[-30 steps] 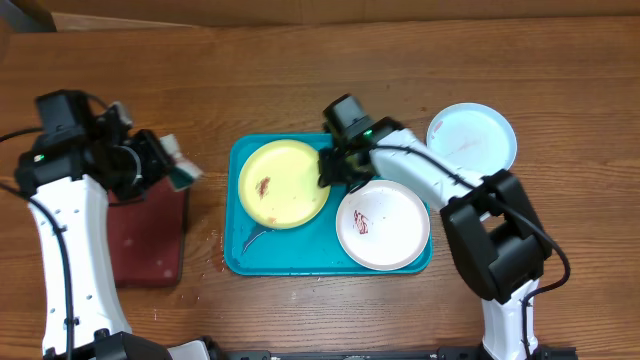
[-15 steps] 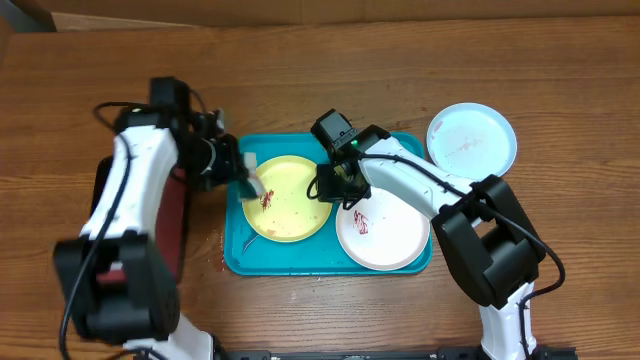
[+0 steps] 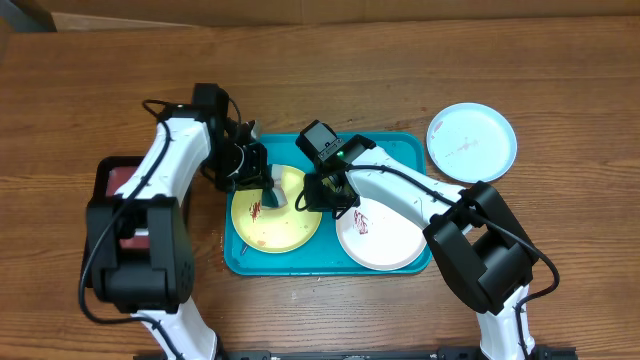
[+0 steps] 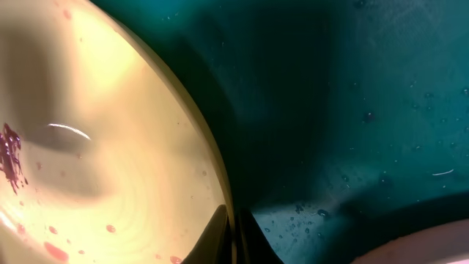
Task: Clean dirty plates on tray and stack at the side
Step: 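Scrub the yellow plate with the sponge in the left gripper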
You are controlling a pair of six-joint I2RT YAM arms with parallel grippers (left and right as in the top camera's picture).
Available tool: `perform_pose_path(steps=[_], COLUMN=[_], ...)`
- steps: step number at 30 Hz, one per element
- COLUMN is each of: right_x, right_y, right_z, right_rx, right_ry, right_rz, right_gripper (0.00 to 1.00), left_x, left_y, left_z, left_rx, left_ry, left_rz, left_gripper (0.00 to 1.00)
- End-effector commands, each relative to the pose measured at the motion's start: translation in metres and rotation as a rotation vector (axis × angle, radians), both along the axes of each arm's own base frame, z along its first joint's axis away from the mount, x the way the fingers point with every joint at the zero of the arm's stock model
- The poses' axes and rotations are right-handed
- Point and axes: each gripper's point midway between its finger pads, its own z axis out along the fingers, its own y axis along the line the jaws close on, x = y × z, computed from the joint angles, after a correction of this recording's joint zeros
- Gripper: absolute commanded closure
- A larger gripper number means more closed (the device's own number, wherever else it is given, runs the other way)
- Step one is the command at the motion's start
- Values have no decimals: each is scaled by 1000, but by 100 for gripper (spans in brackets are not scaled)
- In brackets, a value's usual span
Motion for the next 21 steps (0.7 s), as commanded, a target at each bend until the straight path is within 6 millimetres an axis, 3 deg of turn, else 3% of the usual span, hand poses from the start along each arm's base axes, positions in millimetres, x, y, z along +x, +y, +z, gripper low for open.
perform_pose_path(steps=[1, 6, 11, 16, 21], right_x=[6, 7, 9, 10, 10], right_y=[-2, -2, -7, -7, -7], right_z=[3, 3, 2, 2, 2], right_rx=[-8, -12, -40, -39, -39], right_ry=[-31, -33, -51, -52, -52], right_rz=[-15, -15, -22, -22, -22], right_gripper=[96, 96, 96, 96, 96], left_x=[-7, -15, -28, -31, -26], left_y=[-6, -5, 43, 104, 121], left_z=[-22, -46, -67, -60, -44], left_rx=[31, 87, 380, 749, 860], left_ry=[66, 130, 212, 218, 204], left_rz=[-12, -36, 24, 123, 170], left_gripper=[96, 96, 96, 96, 96])
